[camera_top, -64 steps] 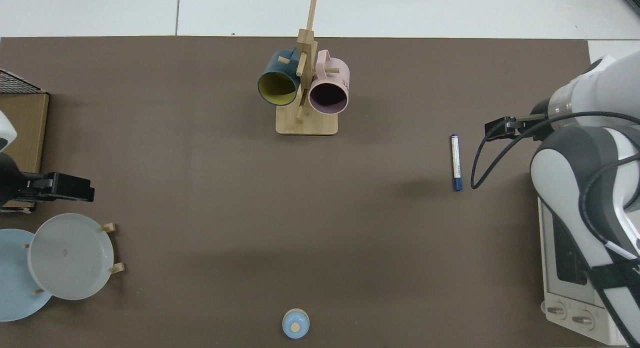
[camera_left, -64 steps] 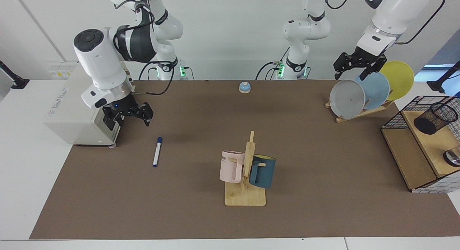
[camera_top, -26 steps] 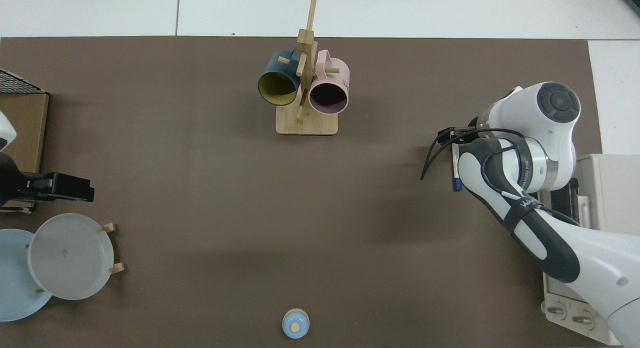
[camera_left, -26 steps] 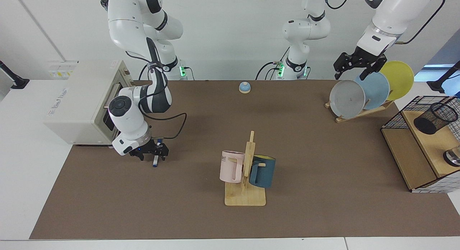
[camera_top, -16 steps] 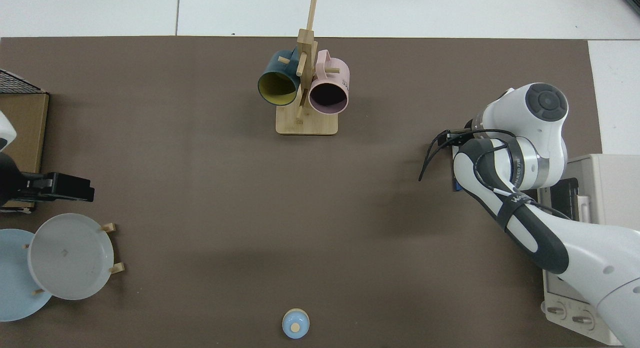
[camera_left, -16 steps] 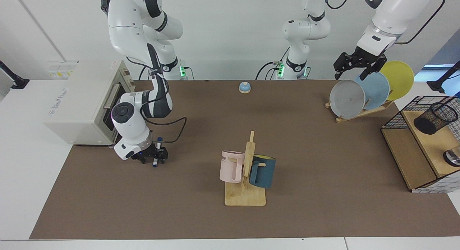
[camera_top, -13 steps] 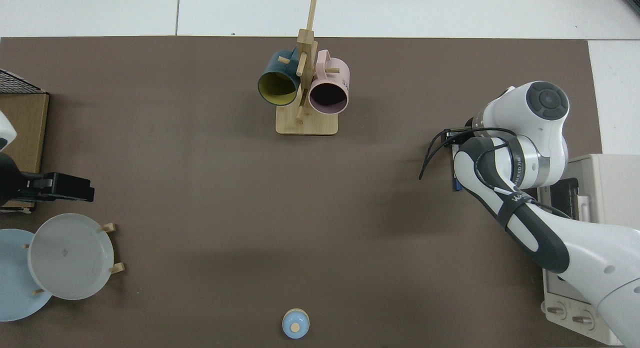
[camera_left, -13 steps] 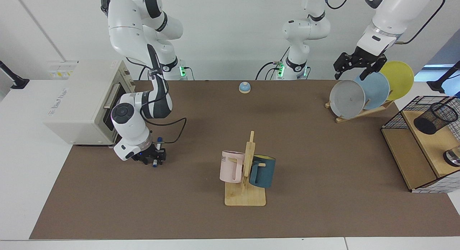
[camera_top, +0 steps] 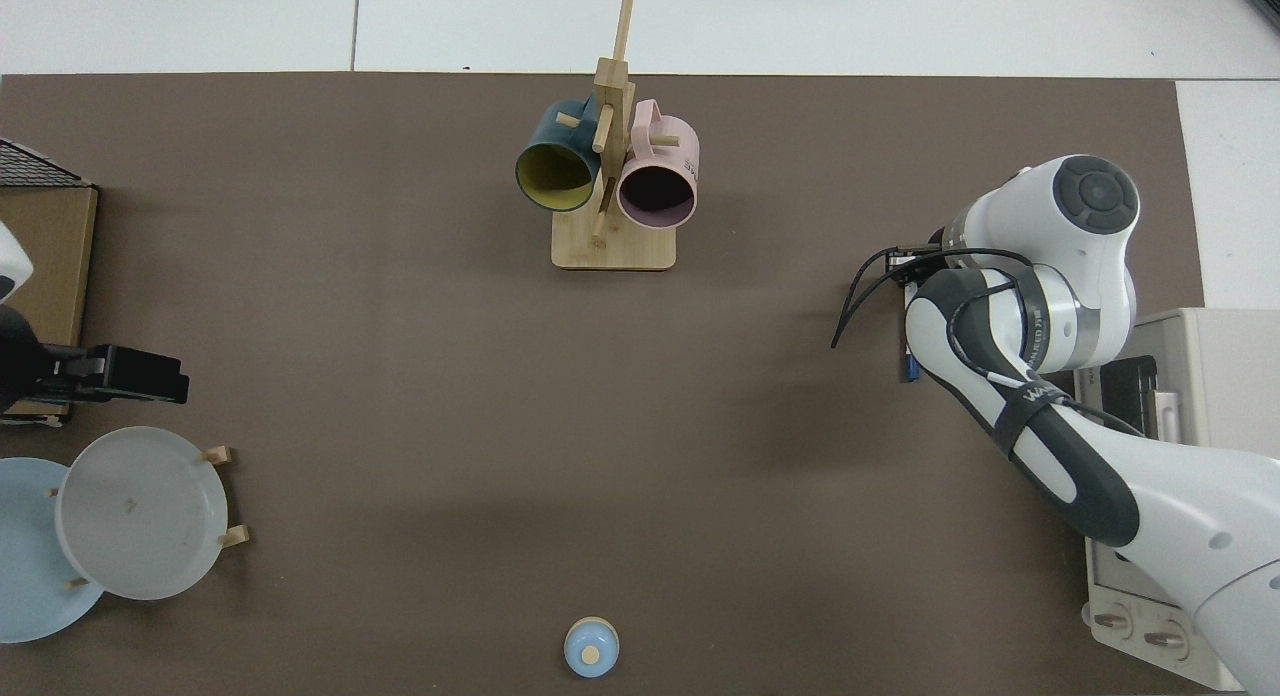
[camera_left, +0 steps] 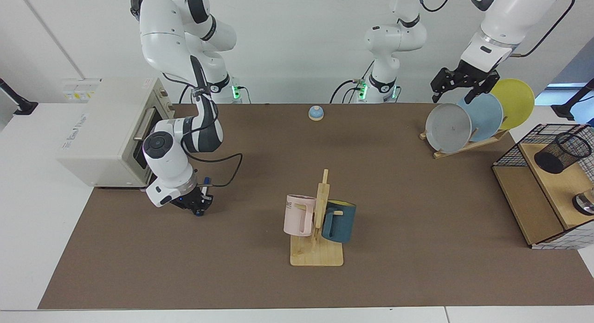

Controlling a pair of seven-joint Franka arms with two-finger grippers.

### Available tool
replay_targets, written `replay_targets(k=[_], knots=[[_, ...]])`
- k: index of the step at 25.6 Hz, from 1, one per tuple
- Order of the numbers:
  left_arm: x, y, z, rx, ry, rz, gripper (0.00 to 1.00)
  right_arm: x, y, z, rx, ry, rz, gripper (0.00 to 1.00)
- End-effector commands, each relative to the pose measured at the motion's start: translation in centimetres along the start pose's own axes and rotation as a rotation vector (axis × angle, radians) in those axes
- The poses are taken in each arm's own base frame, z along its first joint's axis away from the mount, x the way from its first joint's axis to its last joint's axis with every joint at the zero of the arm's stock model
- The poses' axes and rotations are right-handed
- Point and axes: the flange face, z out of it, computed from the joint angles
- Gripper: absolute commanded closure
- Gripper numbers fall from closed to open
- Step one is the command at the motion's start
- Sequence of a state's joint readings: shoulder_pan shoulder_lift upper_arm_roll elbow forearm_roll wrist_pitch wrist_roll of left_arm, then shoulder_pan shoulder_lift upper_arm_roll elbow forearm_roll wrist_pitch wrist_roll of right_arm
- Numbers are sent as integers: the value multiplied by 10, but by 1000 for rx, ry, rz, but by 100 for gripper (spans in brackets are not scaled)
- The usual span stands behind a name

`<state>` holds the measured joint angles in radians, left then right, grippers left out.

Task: Put markers into pen holder
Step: 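Lift the marker with the right gripper while the left gripper approaches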

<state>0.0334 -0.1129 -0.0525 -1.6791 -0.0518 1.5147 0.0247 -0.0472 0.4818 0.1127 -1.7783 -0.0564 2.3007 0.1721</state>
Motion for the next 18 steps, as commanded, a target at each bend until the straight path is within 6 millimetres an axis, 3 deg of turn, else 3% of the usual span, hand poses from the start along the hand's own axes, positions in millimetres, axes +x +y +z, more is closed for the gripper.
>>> replay_targets(k=[1, 5, 12, 14, 18], knots=[[-3, 0, -4, 6, 18, 1, 0, -1, -21, -29, 14, -18, 140, 100], [-3, 0, -4, 5, 15, 1, 0, -3, -38, -60, 7, -61, 200, 100], [-4, -5, -4, 3, 17, 2, 0, 13, -54, -125, 8, -69, 340, 100], [-2, 7, -5, 7, 28, 22, 0, 9, -63, -134, 3, -81, 409, 100], [1, 40, -6, 10, 63, 54, 0, -1, -75, -170, 17, -39, 577, 100]])
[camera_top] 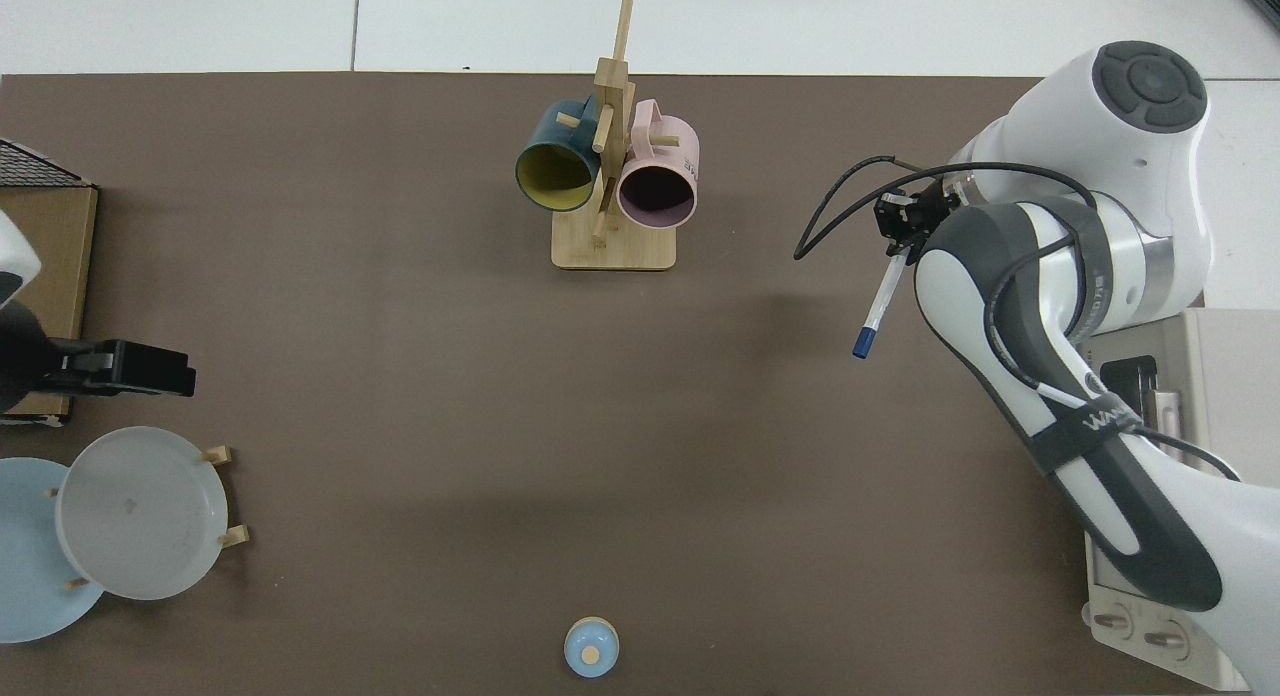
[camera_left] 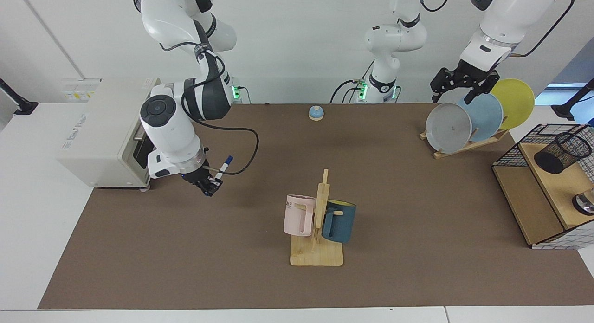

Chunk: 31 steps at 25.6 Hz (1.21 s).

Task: Put markers into pen holder
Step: 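Lift the marker with the right gripper while the left gripper approaches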

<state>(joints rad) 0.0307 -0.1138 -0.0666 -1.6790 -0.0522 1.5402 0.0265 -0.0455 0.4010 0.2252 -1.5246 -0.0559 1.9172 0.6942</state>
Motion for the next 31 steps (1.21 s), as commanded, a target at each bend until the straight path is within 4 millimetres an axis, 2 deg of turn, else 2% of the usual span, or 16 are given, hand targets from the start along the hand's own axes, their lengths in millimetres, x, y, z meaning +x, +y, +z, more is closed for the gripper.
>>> replay_targets(k=[1, 5, 12, 15, 19, 27, 31], knots=[[0, 36, -4, 6, 38, 28, 0, -21, -9, -37, 20, 14, 173, 100], [0, 49, -3, 2, 43, 29, 0, -49, -22, -55, 7, 8, 257, 100], [3, 89, 0, 7, 79, 115, 0, -89, -36, -84, -18, 5, 414, 100], [3, 107, 2, 16, 88, 213, 3, -111, -48, -94, -26, 3, 443, 100], [3, 122, 3, 17, 104, 363, 2, -139, -60, -105, -38, 0, 488, 100], [-5, 187, 10, -63, 121, 523, 1, -191, -77, -129, -51, 10, 578, 100], [-16, 231, 23, -63, 97, 556, 1, -216, -82, -139, -48, 14, 596, 100]])
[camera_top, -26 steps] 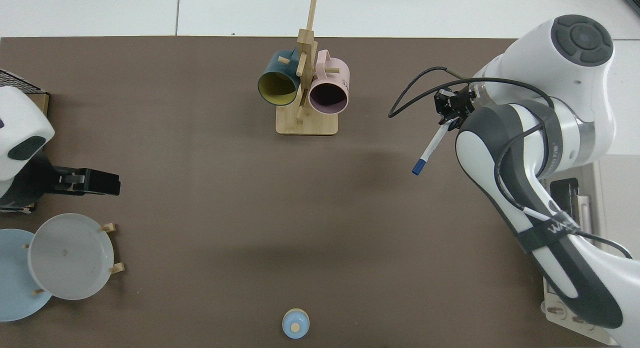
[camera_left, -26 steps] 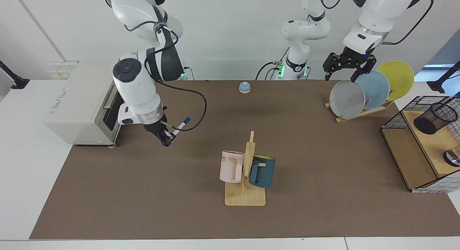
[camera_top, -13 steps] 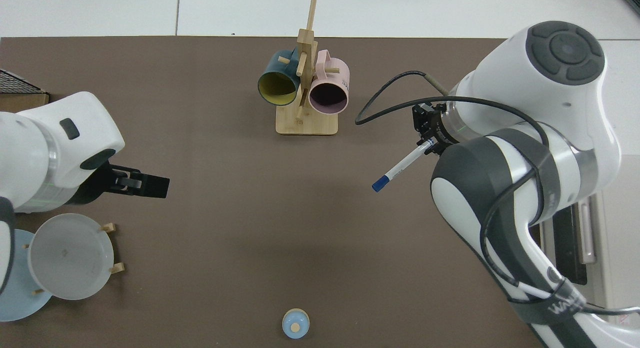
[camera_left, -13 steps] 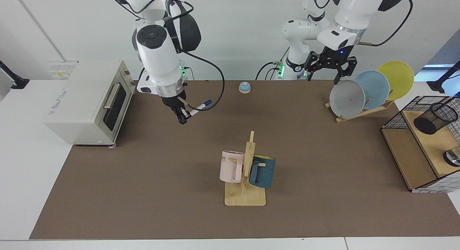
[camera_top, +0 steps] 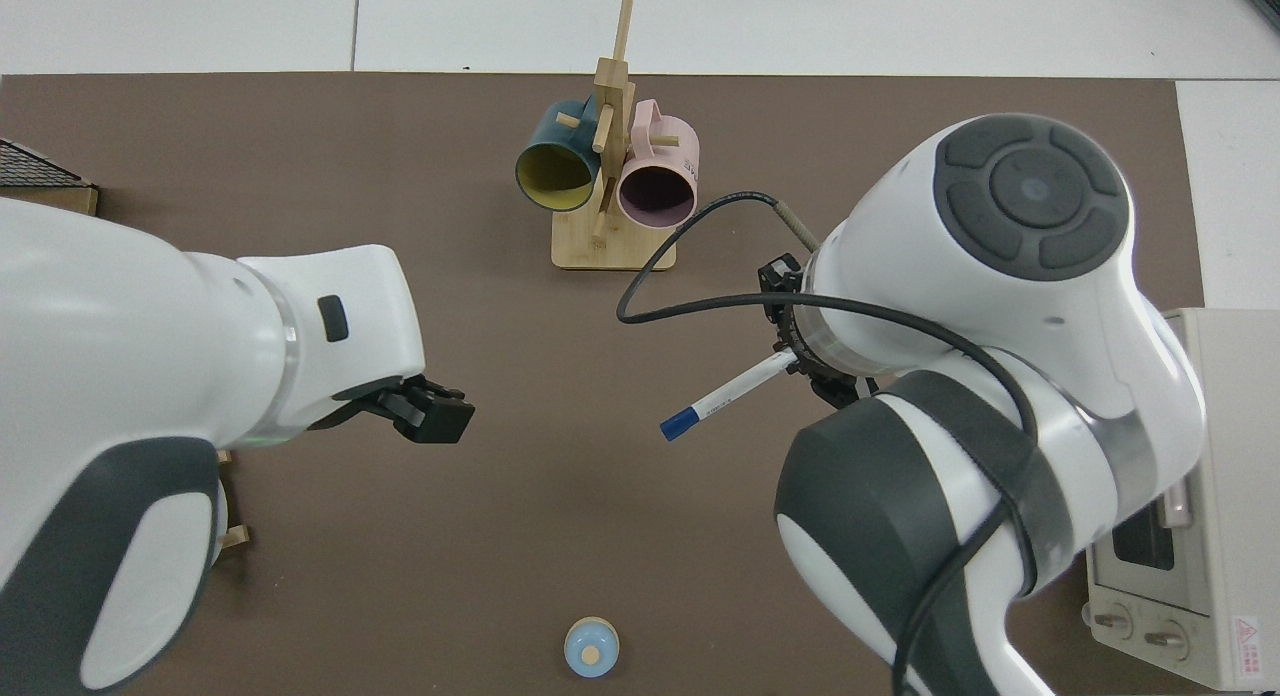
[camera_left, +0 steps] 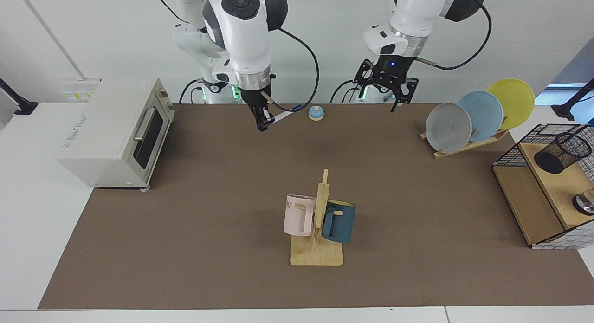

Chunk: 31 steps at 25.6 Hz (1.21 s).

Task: Put markers into pen holder
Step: 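Bring the left gripper to the marker held by the right gripper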

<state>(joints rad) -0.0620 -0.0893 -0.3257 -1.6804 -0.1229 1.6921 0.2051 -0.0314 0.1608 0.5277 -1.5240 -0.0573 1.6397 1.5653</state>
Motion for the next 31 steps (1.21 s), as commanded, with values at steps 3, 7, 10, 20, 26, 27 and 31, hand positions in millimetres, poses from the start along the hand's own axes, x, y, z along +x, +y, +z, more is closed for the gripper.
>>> replay_targets(k=[3, 7, 10, 20, 26, 27, 31], knots=[[25, 75, 32, 0, -31, 19, 1, -19, 21, -8, -29, 18, 39, 100], [33, 103, 34, 2, -46, 16, 1, -20, 25, -20, -4, -98, 30, 100], [31, 124, 34, -15, -47, 49, 2, -24, 26, -18, 14, -134, 28, 100], [30, 128, 32, -32, -69, 52, 2, -10, 31, -13, 47, -223, -55, 100], [39, 93, 10, -58, -56, -3, 2, 4, 30, -7, 78, -220, -19, 100], [39, 92, 7, -61, -55, -6, 2, 4, 31, -9, 79, -218, -7, 100], [39, 102, 5, -67, -49, 6, 2, 1, 32, -11, 72, -216, 99, 100]])
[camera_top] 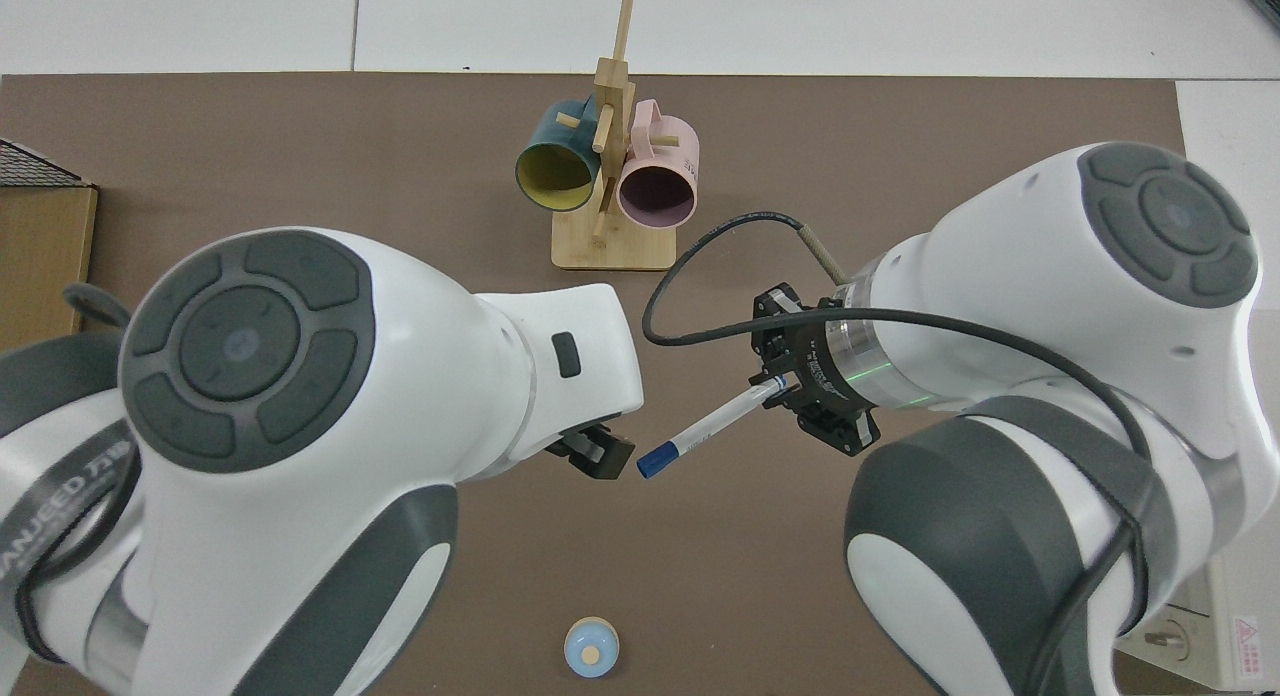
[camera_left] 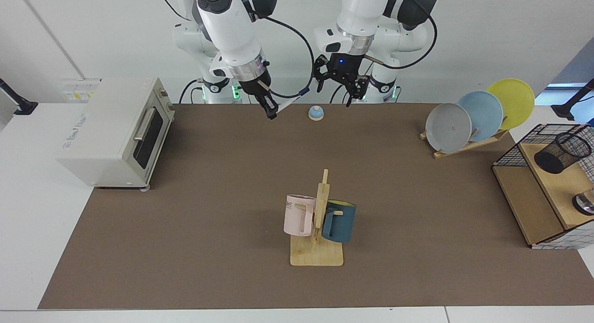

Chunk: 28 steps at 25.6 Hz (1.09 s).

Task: Put markers into pen holder

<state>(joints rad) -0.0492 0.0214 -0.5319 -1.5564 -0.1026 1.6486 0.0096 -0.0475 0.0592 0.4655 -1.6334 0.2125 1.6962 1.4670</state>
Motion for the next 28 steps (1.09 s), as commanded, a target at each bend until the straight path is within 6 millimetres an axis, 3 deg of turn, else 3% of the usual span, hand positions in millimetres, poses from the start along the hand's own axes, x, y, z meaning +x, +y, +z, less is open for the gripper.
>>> replay_targets(k=[1, 7, 14, 19, 24, 28], knots=[[3, 16, -8, -24, -8, 4, 2, -5, 9, -4, 27, -2, 108, 100], [1, 49, -6, -43, -8, 10, 2, -10, 7, -4, 40, -16, 120, 100], [1, 64, 3, -50, -19, 32, 4, -12, 7, -4, 39, -31, 112, 100], [-1, 73, 11, -48, -35, 49, 20, -12, 7, -4, 44, -34, 125, 100], [-3, 79, 19, -45, -50, 64, 21, -15, 6, -5, 49, -69, 141, 100], [-3, 79, 21, -50, -55, 66, 37, -14, 5, -5, 50, -73, 148, 100]])
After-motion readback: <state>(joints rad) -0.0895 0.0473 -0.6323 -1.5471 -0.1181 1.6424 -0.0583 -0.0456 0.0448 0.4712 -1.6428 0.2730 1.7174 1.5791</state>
